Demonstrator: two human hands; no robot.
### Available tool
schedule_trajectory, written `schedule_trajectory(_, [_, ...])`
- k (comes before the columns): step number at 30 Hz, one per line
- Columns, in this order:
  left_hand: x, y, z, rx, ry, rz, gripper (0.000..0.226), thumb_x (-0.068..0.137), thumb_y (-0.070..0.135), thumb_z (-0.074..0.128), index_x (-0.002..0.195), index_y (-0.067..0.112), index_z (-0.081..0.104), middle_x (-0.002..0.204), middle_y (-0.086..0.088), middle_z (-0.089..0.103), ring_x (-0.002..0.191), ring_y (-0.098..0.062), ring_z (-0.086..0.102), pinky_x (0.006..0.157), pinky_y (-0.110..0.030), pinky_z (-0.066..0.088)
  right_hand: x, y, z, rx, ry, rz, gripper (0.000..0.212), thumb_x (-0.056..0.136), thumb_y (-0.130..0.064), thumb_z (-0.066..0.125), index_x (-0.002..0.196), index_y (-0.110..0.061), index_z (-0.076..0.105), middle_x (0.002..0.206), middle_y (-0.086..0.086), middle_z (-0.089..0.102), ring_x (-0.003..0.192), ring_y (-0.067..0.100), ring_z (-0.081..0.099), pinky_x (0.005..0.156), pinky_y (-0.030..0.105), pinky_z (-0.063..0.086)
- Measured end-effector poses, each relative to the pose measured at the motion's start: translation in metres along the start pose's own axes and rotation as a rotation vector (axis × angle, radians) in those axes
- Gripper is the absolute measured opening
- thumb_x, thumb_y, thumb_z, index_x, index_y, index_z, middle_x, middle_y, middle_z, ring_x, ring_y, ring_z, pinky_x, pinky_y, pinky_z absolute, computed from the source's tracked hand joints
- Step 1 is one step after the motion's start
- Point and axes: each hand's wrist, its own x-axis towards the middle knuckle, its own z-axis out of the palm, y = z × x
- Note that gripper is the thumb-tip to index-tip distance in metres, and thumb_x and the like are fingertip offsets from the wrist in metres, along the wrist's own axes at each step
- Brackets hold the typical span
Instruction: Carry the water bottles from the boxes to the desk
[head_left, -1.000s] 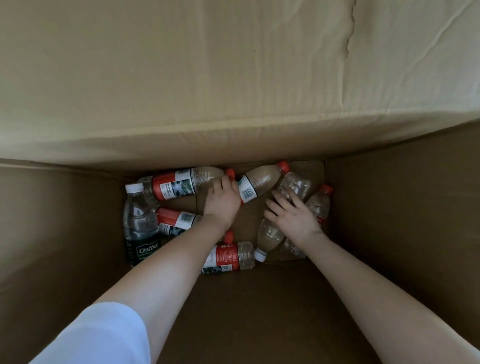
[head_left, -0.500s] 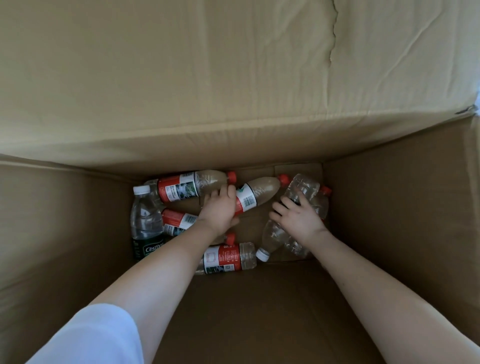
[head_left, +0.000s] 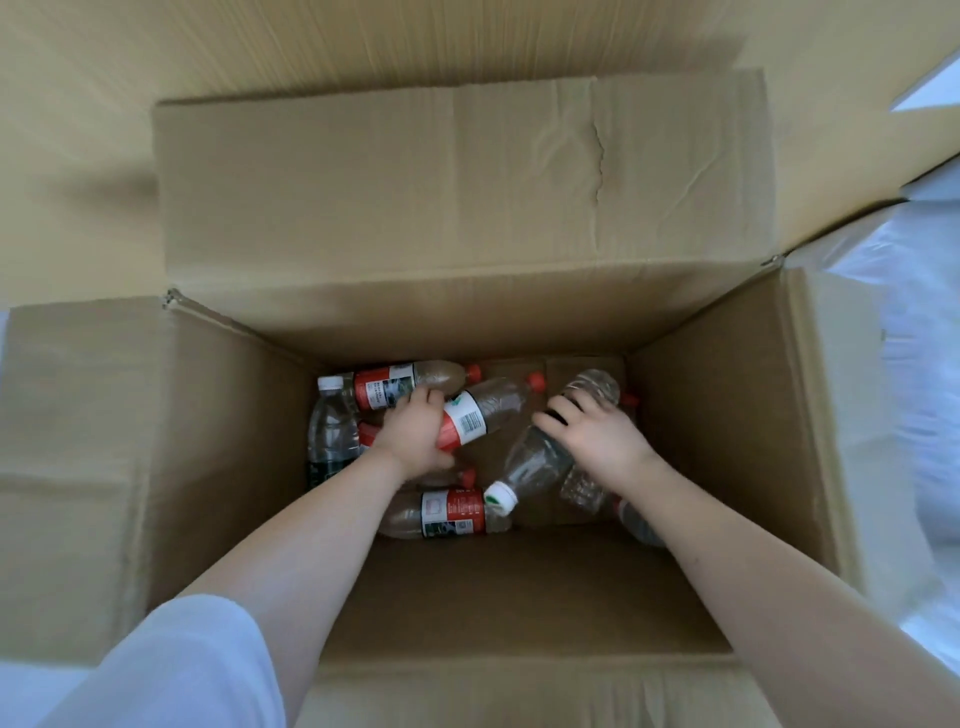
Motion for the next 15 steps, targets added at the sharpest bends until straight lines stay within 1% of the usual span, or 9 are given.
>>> schedule_trajectory(3, [-0.026, -0.005, -0.013, -0.085, 0.034, -0.018, 0.092, 0.071, 0.029, 0.082, 0.145, 0.008, 0.030, 0.144, -0.013, 0.035, 0.131, -0.032, 0.038, 0.107, -0.042, 0.037, -0.015, -0.005, -0.019, -0.003, 0.039, 0.022, 0.070, 0.092, -0.002, 0.053, 0.152, -0.021, 0.021, 0.155, 0.010, 0.023, 0.144, 0.032, 0.018, 0.112, 0.041, 0.031])
schedule_trajectory(6, [-0.053, -0.007, -0.028, -0.202, 0.083, -0.021, 0.088, 0.069, 0.026, 0.082, 0.140, 0.009, 0.036, 0.129, -0.013, 0.046, 0.120, -0.030, 0.047, 0.098, -0.035, 0.042, -0.033, -0.013, -0.036, 0.015, 0.103, 0.037, 0.069, 0.090, -0.008, 0.060, 0.150, -0.019, 0.028, 0.153, 0.010, 0.030, 0.142, 0.032, 0.027, 0.112, 0.040, 0.032])
schedule_trajectory(7, [-0.062, -0.007, -0.033, -0.241, 0.102, -0.015, 0.085, 0.067, 0.024, 0.083, 0.138, 0.009, 0.038, 0.126, -0.012, 0.049, 0.118, -0.029, 0.049, 0.095, -0.035, 0.043, -0.039, -0.017, -0.042, 0.001, 0.177, 0.027, 0.070, 0.084, -0.011, 0.069, 0.146, -0.017, 0.037, 0.147, 0.012, 0.039, 0.137, 0.033, 0.037, 0.108, 0.040, 0.038])
schedule_trajectory(8, [-0.071, -0.007, -0.038, -0.274, 0.126, -0.009, 0.082, 0.067, 0.023, 0.083, 0.135, 0.009, 0.040, 0.123, -0.011, 0.053, 0.115, -0.028, 0.052, 0.092, -0.034, 0.045, -0.046, -0.020, -0.048, -0.001, 0.250, 0.017, 0.073, 0.071, -0.013, 0.081, 0.137, -0.015, 0.050, 0.136, 0.014, 0.053, 0.125, 0.034, 0.051, 0.099, 0.041, 0.047])
schedule_trajectory(9, [-0.079, -0.007, -0.043, -0.302, 0.151, -0.005, 0.079, 0.066, 0.022, 0.083, 0.131, 0.010, 0.041, 0.120, -0.009, 0.055, 0.113, -0.026, 0.054, 0.090, -0.034, 0.047, -0.051, -0.022, -0.052, 0.013, 0.319, 0.014, 0.077, 0.054, -0.014, 0.092, 0.124, -0.013, 0.062, 0.120, 0.014, 0.063, 0.110, 0.034, 0.062, 0.086, 0.040, 0.055])
schedule_trajectory(10, [-0.088, -0.007, -0.048, -0.328, 0.176, -0.005, 0.076, 0.065, 0.022, 0.084, 0.128, 0.012, 0.042, 0.118, -0.008, 0.056, 0.111, -0.025, 0.055, 0.088, -0.036, 0.049, -0.057, -0.024, -0.056, 0.015, 0.370, 0.012, 0.079, 0.040, -0.016, 0.096, 0.113, -0.012, 0.068, 0.107, 0.012, 0.068, 0.096, 0.032, 0.068, 0.074, 0.039, 0.059])
schedule_trajectory(11, [-0.095, -0.007, -0.052, -0.353, 0.199, -0.004, 0.074, 0.065, 0.023, 0.084, 0.125, 0.013, 0.041, 0.116, -0.005, 0.056, 0.109, -0.023, 0.055, 0.086, -0.036, 0.051, -0.064, -0.028, -0.062, 0.018, 0.419, 0.017, 0.079, 0.033, -0.016, 0.097, 0.107, -0.012, 0.070, 0.100, 0.010, 0.070, 0.088, 0.030, 0.070, 0.067, 0.036, 0.059])
schedule_trajectory(13, [-0.109, -0.006, -0.061, -0.400, 0.241, 0.019, 0.072, 0.067, 0.022, 0.084, 0.124, 0.014, 0.039, 0.112, -0.002, 0.054, 0.104, -0.019, 0.054, 0.078, -0.031, 0.048, -0.077, -0.036, -0.075, 0.026, 0.491, 0.031, 0.079, 0.031, -0.017, 0.096, 0.105, -0.012, 0.071, 0.097, 0.008, 0.070, 0.083, 0.027, 0.071, 0.063, 0.033, 0.059])
schedule_trajectory(15, [-0.122, -0.005, -0.070, -0.469, 0.280, 0.065, 0.072, 0.069, 0.020, 0.083, 0.125, 0.014, 0.038, 0.113, -0.002, 0.052, 0.100, -0.017, 0.053, 0.071, -0.024, 0.044, -0.093, -0.046, -0.088, 0.049, 0.545, 0.062, 0.078, 0.036, -0.016, 0.096, 0.110, -0.010, 0.070, 0.100, 0.009, 0.070, 0.086, 0.029, 0.070, 0.065, 0.035, 0.059])
